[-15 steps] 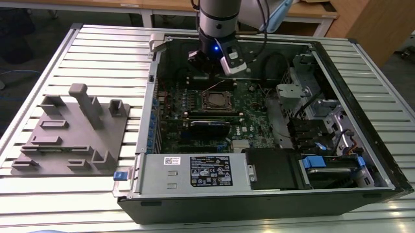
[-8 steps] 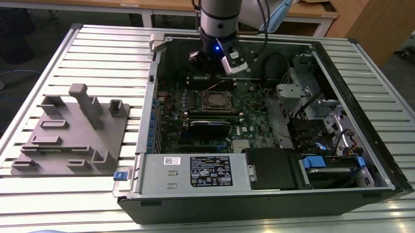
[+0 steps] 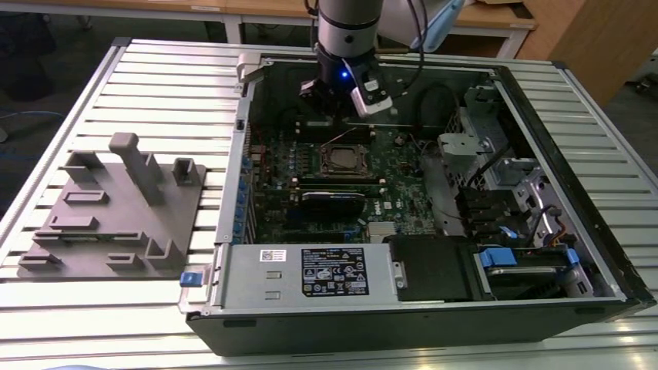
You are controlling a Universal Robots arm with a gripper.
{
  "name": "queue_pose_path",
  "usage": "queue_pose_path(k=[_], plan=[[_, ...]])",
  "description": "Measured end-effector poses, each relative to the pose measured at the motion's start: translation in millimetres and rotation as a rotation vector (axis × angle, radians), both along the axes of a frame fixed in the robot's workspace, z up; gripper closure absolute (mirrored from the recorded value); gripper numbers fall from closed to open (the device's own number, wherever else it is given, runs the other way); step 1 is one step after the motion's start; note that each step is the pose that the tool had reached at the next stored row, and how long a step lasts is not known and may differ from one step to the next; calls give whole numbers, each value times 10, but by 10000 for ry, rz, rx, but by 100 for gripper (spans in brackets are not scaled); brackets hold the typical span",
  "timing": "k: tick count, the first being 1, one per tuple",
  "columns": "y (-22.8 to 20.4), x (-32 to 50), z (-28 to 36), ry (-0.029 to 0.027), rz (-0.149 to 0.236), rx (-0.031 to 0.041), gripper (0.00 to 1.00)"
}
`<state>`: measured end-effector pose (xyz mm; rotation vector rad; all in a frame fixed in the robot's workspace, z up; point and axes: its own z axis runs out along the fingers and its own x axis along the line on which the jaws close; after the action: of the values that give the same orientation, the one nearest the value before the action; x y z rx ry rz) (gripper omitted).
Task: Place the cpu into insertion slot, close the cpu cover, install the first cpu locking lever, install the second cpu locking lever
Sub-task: 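Install the first cpu locking lever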
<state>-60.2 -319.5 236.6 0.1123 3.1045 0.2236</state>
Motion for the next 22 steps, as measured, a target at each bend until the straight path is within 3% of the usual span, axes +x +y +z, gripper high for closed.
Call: queue_pose_path(k=[7,10,15,22], plan=[[35,7,-6,-2,1,-42,89],[35,10,-7,0,0,-203,89],[43,13,-9,0,1,-328,89],[53,70,-21,0,1,-379,89]])
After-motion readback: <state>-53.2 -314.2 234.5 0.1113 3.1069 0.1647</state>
